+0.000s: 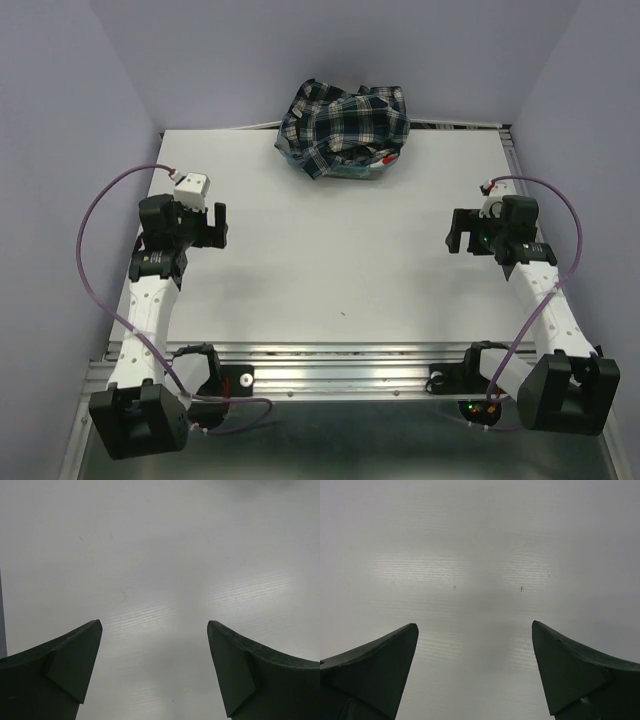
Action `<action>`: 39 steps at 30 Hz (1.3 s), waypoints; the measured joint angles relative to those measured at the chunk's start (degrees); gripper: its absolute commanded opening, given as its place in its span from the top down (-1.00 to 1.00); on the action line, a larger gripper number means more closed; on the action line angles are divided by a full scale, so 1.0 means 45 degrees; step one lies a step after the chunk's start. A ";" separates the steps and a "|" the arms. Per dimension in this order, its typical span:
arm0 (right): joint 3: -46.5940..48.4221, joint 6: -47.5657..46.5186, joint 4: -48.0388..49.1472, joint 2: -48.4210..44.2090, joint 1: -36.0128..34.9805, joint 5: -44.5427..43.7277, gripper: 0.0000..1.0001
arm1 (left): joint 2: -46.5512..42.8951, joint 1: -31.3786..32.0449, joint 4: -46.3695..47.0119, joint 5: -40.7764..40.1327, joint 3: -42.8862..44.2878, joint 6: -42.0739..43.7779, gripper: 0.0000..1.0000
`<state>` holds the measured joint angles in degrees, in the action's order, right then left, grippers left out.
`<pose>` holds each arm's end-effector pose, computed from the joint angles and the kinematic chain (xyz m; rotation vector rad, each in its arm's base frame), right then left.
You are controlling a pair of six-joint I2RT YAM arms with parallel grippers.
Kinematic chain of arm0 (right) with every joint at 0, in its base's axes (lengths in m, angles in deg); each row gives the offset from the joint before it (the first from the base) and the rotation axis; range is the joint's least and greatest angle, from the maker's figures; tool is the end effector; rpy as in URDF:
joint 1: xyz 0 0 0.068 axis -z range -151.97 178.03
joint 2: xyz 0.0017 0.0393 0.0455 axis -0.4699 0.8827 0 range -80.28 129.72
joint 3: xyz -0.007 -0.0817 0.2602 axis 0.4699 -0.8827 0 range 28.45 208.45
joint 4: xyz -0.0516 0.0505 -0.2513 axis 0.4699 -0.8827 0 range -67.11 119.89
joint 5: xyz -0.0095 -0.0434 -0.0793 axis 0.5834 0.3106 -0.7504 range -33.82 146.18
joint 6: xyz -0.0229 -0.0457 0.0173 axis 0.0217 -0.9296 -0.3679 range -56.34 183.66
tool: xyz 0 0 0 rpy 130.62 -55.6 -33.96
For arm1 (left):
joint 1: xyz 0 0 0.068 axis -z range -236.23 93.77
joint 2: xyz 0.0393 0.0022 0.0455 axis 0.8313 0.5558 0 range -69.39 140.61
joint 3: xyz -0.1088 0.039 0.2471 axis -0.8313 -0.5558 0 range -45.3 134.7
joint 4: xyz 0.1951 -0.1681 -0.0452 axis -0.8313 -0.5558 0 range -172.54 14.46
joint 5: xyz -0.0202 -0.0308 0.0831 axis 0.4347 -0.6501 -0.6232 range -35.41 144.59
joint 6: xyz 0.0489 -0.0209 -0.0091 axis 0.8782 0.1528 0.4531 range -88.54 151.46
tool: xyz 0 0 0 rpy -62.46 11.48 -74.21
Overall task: Fold and stack the skirts
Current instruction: Grab the skirt from the pile
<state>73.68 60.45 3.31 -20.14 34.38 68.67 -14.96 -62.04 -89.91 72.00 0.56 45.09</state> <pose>0.2217 -0.0169 0.2653 -0.0498 2.2790 0.1631 0.2171 0.0113 0.3091 0.3293 1.9248 -0.0758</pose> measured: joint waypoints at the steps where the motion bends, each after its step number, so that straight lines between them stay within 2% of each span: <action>1: 0.0000 0.0000 0.0000 0.0000 0.0005 0.0000 -1.00 | 0.0015 0.0019 0.0010 0.0010 0.0000 0.0063 -0.97; 6: 0.0000 0.0000 0.0000 0.0010 0.0000 -0.0005 -1.00 | 0.0894 0.0063 -0.0039 0.0024 0.0539 0.0311 -0.97; 9: 0.0000 0.0000 0.0005 0.0073 0.0000 -0.0005 -1.00 | 0.2259 0.0155 -0.0039 0.0112 0.1943 0.0359 -0.97; 16: 0.0000 0.0005 -0.0005 0.0359 0.0000 -0.0010 -1.00 | 0.6203 0.0962 0.0665 0.0724 0.7237 0.0029 -0.96; 20: 0.0000 0.0005 -0.0005 0.0398 0.0000 -0.0010 -1.00 | 0.8942 0.1389 0.1302 0.1462 1.0593 -0.0821 -0.82; 25: 0.0000 0.0005 -0.0005 0.0651 0.0000 -0.0010 -1.00 | 1.2254 0.2050 0.2297 0.2443 1.3770 -0.2171 -0.71; 28: 0.0000 0.0005 -0.0044 0.0806 0.0005 -0.0010 -1.00 | 1.3862 0.2375 0.3021 0.2939 1.4906 -0.2953 -0.66; 32: 0.0000 0.0005 -0.0092 0.0835 0.0000 -0.0010 -1.00 | 1.5402 0.2725 0.4386 0.3419 1.5251 -0.4235 -0.63; 39: 0.0000 0.0005 -0.0097 0.0763 0.0102 -0.0010 -1.00 | 1.7962 0.3230 0.6086 0.3526 1.6990 -0.5741 -0.58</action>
<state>73.68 60.48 2.87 -16.71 34.83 68.63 65.87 -47.50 -62.52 87.87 77.02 19.25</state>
